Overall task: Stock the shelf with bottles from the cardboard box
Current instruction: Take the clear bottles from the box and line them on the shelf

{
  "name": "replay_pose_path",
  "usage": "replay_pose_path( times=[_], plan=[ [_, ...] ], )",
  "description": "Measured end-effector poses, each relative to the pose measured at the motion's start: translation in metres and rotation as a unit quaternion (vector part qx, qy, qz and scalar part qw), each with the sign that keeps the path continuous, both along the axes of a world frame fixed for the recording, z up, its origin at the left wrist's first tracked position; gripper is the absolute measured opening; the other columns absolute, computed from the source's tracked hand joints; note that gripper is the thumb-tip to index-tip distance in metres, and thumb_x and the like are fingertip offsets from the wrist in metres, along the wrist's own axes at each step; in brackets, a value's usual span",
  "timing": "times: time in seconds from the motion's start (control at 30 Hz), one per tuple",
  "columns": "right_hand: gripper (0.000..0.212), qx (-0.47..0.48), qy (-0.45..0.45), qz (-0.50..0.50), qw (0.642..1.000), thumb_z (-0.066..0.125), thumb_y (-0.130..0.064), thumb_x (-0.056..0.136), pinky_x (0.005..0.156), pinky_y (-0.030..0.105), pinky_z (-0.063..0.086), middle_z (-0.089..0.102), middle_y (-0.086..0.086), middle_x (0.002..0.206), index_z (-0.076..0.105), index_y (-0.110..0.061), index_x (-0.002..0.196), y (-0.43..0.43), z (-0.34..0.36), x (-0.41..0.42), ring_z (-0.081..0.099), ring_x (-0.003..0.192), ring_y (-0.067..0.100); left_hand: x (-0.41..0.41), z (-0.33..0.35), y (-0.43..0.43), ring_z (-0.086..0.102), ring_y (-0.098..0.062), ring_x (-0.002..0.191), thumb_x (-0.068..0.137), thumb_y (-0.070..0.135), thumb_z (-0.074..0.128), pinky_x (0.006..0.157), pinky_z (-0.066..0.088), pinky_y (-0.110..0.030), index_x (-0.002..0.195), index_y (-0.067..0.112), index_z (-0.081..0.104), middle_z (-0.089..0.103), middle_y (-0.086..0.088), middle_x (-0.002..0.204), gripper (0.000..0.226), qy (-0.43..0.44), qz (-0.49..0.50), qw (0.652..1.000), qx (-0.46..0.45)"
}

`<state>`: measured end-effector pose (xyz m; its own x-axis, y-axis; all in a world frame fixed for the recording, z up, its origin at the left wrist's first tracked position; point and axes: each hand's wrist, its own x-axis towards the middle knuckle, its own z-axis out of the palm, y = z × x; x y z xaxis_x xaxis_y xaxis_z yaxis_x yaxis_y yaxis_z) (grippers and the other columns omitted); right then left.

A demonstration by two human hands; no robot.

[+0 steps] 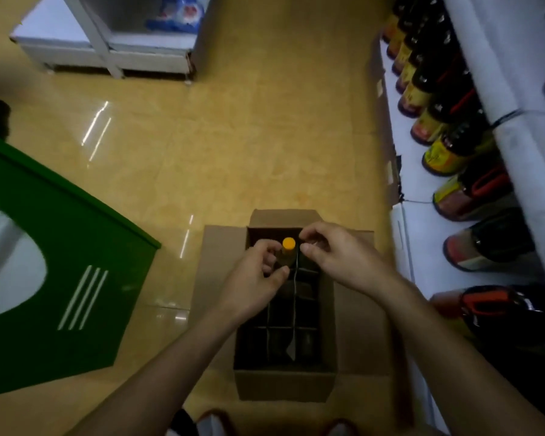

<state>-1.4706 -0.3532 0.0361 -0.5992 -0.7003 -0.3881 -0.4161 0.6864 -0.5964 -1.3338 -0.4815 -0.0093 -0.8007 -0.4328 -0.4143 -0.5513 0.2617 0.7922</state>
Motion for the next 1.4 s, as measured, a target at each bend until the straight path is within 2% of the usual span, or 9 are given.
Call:
replay_pose_path(
  times=[0.1, 0.23, 0.33, 0.47, 0.57, 0.87, 1.1, 1.23, 1.4],
  plan=[
    [0.033, 0.033, 0.028, 0.036, 0.998, 0.059, -0.038, 0.102, 0.095, 0.039, 0.053, 0.066, -0.005, 0.126, 0.061, -0.027, 0.133, -0.017, -0.06, -0.02, 0.061, 0.115, 0.015, -0.023, -0.067, -0.011, 0.061, -0.011, 0.097, 0.094, 0.027, 0.069, 0.076, 0.053, -0.025, 0.138, 0.03, 0.047, 0.054, 0.008, 0.107, 0.049, -0.018, -0.022, 0.999, -0.018],
    [0.039, 0.072, 0.065, 0.09, 0.991, 0.06, -0.037, 0.102, 0.094, 0.034, 0.051, 0.063, -0.001, 0.135, 0.058, -0.025, 0.139, -0.042, -0.114, -0.045, 0.059, 0.121, 0.018, -0.05, -0.125, -0.024, 0.06, -0.02, 0.114, 0.093, 0.03, 0.07, 0.094, 0.057, -0.039, 0.147, 0.026, 0.038, 0.052, -0.001, 0.127, 0.062, -0.035, -0.037, 0.998, -0.034],
    [0.043, 0.101, 0.075, 0.106, 0.986, 0.062, -0.037, 0.101, 0.097, 0.036, 0.05, 0.062, 0.0, 0.137, 0.057, -0.023, 0.141, -0.052, -0.139, -0.056, 0.058, 0.123, 0.02, -0.06, -0.155, -0.03, 0.058, -0.022, 0.118, 0.094, 0.032, 0.07, 0.09, 0.053, -0.033, 0.149, 0.024, 0.035, 0.051, -0.003, 0.135, 0.066, -0.045, -0.047, 0.997, -0.044],
    [0.044, 0.118, 0.076, 0.124, 0.982, 0.064, -0.035, 0.099, 0.102, 0.042, 0.05, 0.063, 0.002, 0.136, 0.056, -0.026, 0.142, -0.055, -0.163, -0.056, 0.058, 0.123, 0.023, -0.063, -0.172, -0.038, 0.058, -0.01, 0.097, 0.093, 0.027, 0.073, 0.073, 0.048, -0.02, 0.152, 0.019, 0.031, 0.053, 0.004, 0.118, 0.073, -0.064, -0.055, 0.996, -0.032],
    [0.051, 0.129, 0.091, 0.138, 0.978, 0.069, -0.031, 0.096, 0.104, 0.046, 0.049, 0.061, 0.004, 0.139, 0.053, -0.029, 0.144, -0.058, -0.174, -0.054, 0.057, 0.127, 0.026, -0.066, -0.171, -0.041, 0.058, -0.009, 0.091, 0.092, 0.023, 0.074, 0.076, 0.05, -0.024, 0.153, 0.018, 0.03, 0.051, 0.004, 0.114, 0.075, -0.06, -0.069, 0.994, -0.053],
    [0.034, 0.115, 0.17, 0.164, 0.965, 0.068, -0.025, 0.092, 0.088, 0.044, 0.053, 0.067, 0.009, 0.12, 0.057, -0.026, 0.124, -0.066, -0.201, -0.041, 0.062, 0.11, 0.031, -0.061, -0.176, -0.042, 0.058, -0.004, 0.077, 0.092, 0.007, 0.069, 0.058, 0.048, -0.016, 0.153, 0.02, 0.029, 0.052, 0.009, 0.102, 0.074, -0.057, -0.102, 0.991, -0.068],
    [0.032, 0.079, 0.176, 0.133, 0.972, 0.07, -0.028, 0.089, 0.09, 0.046, 0.053, 0.068, 0.008, 0.115, 0.061, -0.026, 0.119, -0.056, -0.189, -0.037, 0.064, 0.107, 0.031, -0.054, -0.17, -0.046, 0.054, -0.015, 0.114, 0.091, 0.006, 0.07, 0.088, 0.049, -0.025, 0.159, 0.02, 0.02, 0.046, -0.009, 0.15, 0.085, -0.038, -0.1, 0.993, -0.042],
    [0.029, 0.037, 0.191, 0.111, 0.975, 0.074, -0.033, 0.087, 0.087, 0.045, 0.054, 0.07, 0.005, 0.108, 0.064, -0.026, 0.114, -0.048, -0.16, -0.039, 0.064, 0.102, 0.028, -0.052, -0.169, -0.044, 0.051, -0.023, 0.135, 0.09, 0.009, 0.073, 0.107, 0.049, -0.034, 0.161, 0.027, 0.015, 0.04, -0.008, 0.158, 0.093, -0.026, -0.127, 0.99, -0.054],
    [0.032, -0.017, 0.218, 0.093, 0.971, 0.074, -0.043, 0.087, 0.085, 0.043, 0.053, 0.069, -0.001, 0.107, 0.062, -0.03, 0.113, -0.04, -0.12, -0.038, 0.063, 0.1, 0.023, -0.052, -0.168, -0.044, 0.053, -0.023, 0.134, 0.084, 0.011, 0.08, 0.109, 0.05, -0.041, 0.158, 0.042, 0.014, 0.044, -0.002, 0.154, 0.103, 0.012, -0.125, 0.992, -0.004]
  ],
)
